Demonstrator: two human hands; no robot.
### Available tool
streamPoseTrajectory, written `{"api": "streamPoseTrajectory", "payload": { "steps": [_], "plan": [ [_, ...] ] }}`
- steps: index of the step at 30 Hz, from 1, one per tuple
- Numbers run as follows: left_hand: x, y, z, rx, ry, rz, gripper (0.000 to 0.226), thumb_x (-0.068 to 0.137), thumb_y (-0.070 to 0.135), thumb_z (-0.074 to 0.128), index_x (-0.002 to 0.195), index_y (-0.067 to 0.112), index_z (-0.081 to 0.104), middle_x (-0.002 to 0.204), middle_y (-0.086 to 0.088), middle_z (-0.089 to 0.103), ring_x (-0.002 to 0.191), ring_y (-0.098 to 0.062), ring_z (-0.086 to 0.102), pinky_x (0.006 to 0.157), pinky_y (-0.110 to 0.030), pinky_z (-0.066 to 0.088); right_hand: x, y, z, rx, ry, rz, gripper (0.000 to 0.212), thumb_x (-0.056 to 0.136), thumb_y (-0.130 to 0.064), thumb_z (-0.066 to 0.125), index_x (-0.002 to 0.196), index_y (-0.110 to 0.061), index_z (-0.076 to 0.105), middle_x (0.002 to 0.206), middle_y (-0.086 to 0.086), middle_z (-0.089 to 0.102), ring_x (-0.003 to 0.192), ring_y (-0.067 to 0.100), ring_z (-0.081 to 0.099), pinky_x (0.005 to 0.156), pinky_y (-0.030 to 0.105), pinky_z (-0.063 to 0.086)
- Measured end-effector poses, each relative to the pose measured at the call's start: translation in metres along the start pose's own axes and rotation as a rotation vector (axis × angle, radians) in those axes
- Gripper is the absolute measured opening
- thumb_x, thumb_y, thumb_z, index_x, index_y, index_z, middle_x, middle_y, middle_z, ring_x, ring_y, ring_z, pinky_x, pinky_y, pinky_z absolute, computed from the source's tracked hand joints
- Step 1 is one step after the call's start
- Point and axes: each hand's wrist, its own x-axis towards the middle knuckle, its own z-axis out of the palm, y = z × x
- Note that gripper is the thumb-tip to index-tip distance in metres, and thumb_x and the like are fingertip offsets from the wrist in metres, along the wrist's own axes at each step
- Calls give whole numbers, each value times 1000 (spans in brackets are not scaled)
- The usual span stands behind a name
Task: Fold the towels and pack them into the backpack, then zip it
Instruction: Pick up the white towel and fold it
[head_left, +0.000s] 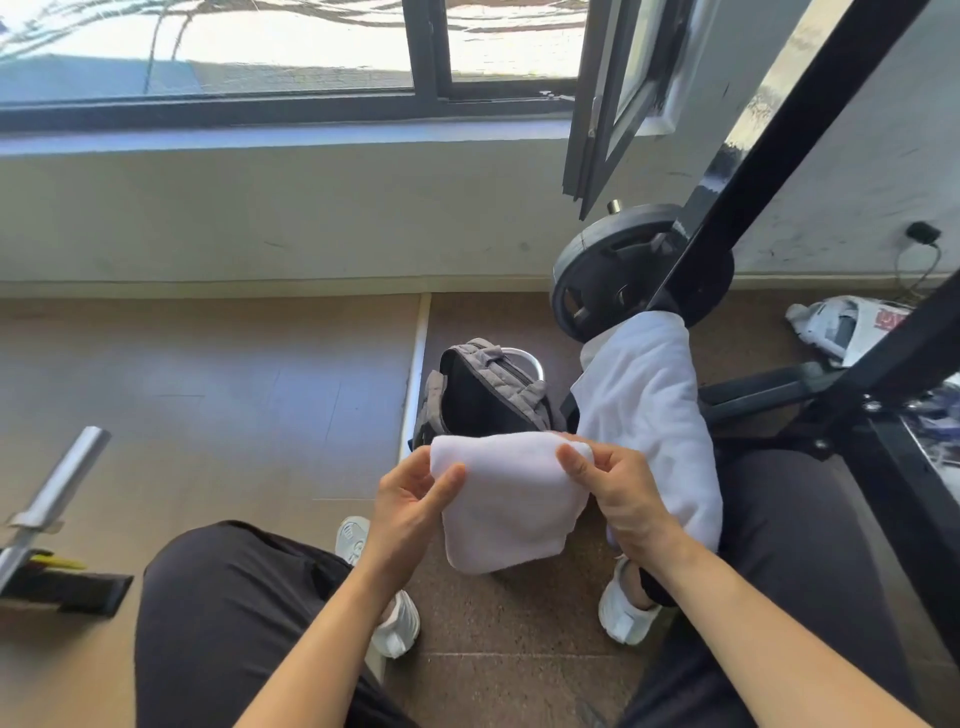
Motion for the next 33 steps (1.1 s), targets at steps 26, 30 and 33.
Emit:
{"api": "streamPoseTrajectory", "payload": {
  "steps": [26,30,33],
  "plan": [
    [11,-15,-9,-261,-226,-371,54,88,19,70,140,16,55,134,-20,65,117,-36,65,100,-53,50,-4,0,2,248,-133,33,33,79,0,72,112,-5,74,112,19,74,105,30,69,97,43,56],
    [12,-9,-8,-324,-251,-333,66,83,22,76,144,19,50,132,-16,66,111,-30,67,90,-45,57,-2,-1,-2,311,-193,89,37,64,-16,84,101,-12,80,104,13,77,98,25,72,87,35,60],
    [11,-7,-9,-389,-211,-335,85,67,33,94,138,9,55,125,-19,69,105,-29,70,82,-37,61,-4,-2,-3,335,-239,118,35,65,-14,83,100,-14,81,101,10,77,95,25,72,84,36,61]
  ]
}}
